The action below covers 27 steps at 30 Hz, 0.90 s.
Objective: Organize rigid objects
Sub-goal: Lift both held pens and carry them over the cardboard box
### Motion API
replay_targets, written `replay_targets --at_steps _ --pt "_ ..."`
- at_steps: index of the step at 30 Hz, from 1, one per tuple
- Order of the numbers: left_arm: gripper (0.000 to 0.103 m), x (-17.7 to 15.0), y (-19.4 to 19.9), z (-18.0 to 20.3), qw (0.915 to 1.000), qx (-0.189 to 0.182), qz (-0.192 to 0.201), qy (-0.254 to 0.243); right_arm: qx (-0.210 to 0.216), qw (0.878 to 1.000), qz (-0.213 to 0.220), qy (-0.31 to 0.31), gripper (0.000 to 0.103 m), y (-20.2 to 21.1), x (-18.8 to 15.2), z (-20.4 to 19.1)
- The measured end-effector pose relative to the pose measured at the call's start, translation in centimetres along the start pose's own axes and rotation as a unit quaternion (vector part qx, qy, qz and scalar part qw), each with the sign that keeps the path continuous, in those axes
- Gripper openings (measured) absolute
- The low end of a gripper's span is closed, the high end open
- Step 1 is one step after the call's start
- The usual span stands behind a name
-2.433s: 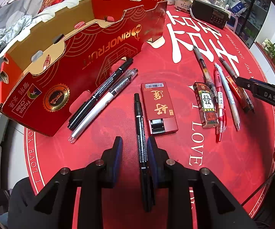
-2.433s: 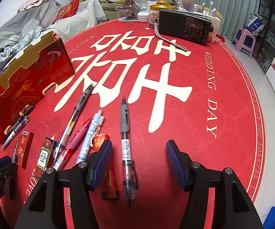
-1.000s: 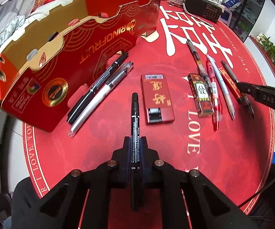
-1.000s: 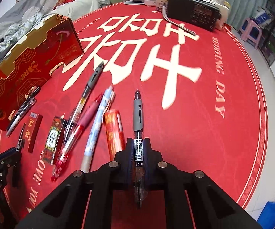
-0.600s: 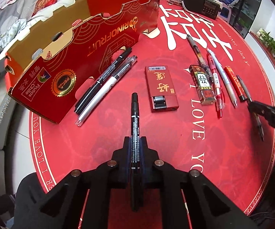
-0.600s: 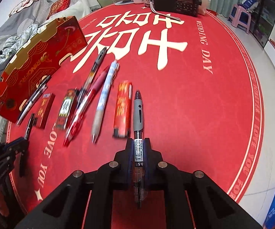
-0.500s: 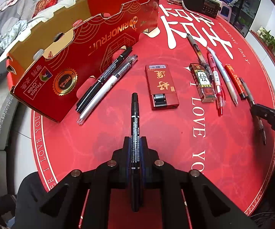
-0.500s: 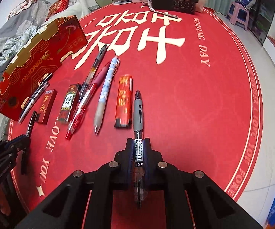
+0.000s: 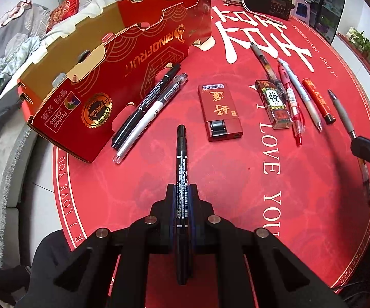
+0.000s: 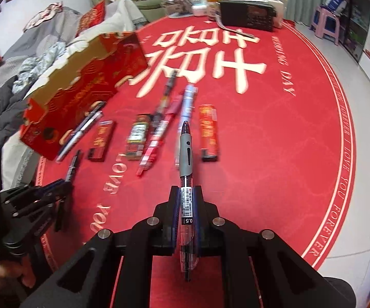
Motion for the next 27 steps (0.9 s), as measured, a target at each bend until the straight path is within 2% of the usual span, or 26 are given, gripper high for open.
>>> replay_targets --at_steps 15,27 --pt "0.009 0.6 1.3 -0.5 0.9998 -0.006 0.015 0.012 0.060 0.997 0.025 0.030 0.011 2.5 0.6 -5.6" --pt "0.009 1.8 2.7 -1.5 0.9988 -0.013 0.031 0.035 0.075 0.994 0.046 0.070 0.011 4.0 1.5 -9.4"
Point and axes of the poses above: each gripper's, at about its wrist camera, not at the fingertips, and y roughly against the way its jaws point, z to its right, x to its top, the point moved 10 cm from there along -y, roughly the way its jaws point, and after that the axes turned 9 degrees about -x, right-handed, at the moved point
